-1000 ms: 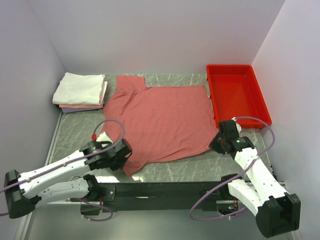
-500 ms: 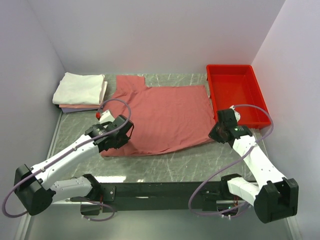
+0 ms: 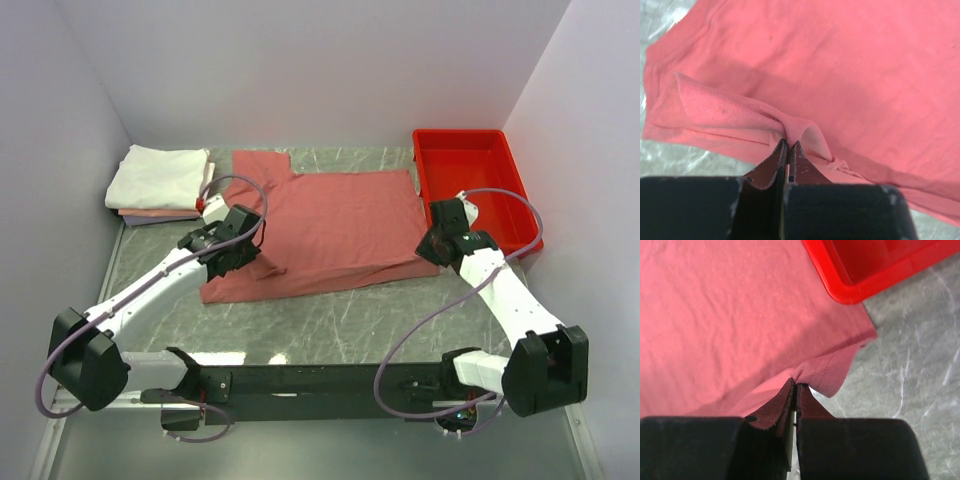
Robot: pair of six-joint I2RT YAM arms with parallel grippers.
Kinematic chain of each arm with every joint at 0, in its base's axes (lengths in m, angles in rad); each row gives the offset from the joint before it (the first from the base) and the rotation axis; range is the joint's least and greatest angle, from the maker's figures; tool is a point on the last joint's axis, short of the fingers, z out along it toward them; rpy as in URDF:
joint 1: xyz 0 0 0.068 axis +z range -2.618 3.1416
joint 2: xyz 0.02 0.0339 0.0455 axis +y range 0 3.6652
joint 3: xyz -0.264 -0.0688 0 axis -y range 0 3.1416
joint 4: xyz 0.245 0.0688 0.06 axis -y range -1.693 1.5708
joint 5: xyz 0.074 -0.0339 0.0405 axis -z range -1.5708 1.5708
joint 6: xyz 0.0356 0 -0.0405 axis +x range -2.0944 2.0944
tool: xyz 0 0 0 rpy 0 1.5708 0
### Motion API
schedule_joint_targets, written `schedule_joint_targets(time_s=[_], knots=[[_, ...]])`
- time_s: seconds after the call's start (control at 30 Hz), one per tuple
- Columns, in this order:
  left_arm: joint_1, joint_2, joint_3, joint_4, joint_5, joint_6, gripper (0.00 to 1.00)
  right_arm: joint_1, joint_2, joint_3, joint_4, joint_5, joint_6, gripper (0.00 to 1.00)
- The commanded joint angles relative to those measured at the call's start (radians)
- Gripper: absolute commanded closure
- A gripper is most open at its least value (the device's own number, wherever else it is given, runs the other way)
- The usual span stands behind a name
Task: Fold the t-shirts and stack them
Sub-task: Fold the tshirt
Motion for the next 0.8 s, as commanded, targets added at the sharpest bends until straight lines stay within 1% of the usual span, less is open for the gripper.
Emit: schedule_joint_targets(time_s=[0.0,0.17,0.37,0.43,0.57,0.7,0.73,0.77], knots=[[0.026,0.015,0.055,0.117,-0.014,0.074,0.99,-0.007,0.026,0.053,0.062,0.061,-0.012,0.96],[0.068,0.079,0.075,0.160,0.008,0.112,0.99,-0.008,0.083,0.067,0.128,0.056,0.010,0.96],[0.117,0.158,0.078,0.220,0.021,0.129,0.99,-0.010,0.154,0.091,0.175,0.090,0.034,0.95],[0.132,0.173,0.078,0.261,0.043,0.144,0.99,-0.008,0.181,0.105,0.177,0.107,0.039,0.95],[0.169,0.233,0.101,0.278,0.064,0.169,0.99,-0.011,0.224,0.121,0.178,0.122,0.037,0.95],[0.183,0.280,0.122,0.290,0.081,0.200,0.99,-0.011,0.258,0.128,0.192,0.130,0.037,0.93],[0.186,0.290,0.131,0.298,0.089,0.213,0.98,-0.013,0.270,0.136,0.197,0.133,0.036,0.91],[0.188,0.308,0.136,0.303,0.089,0.220,0.95,-0.011,0.276,0.142,0.194,0.142,0.037,0.89]])
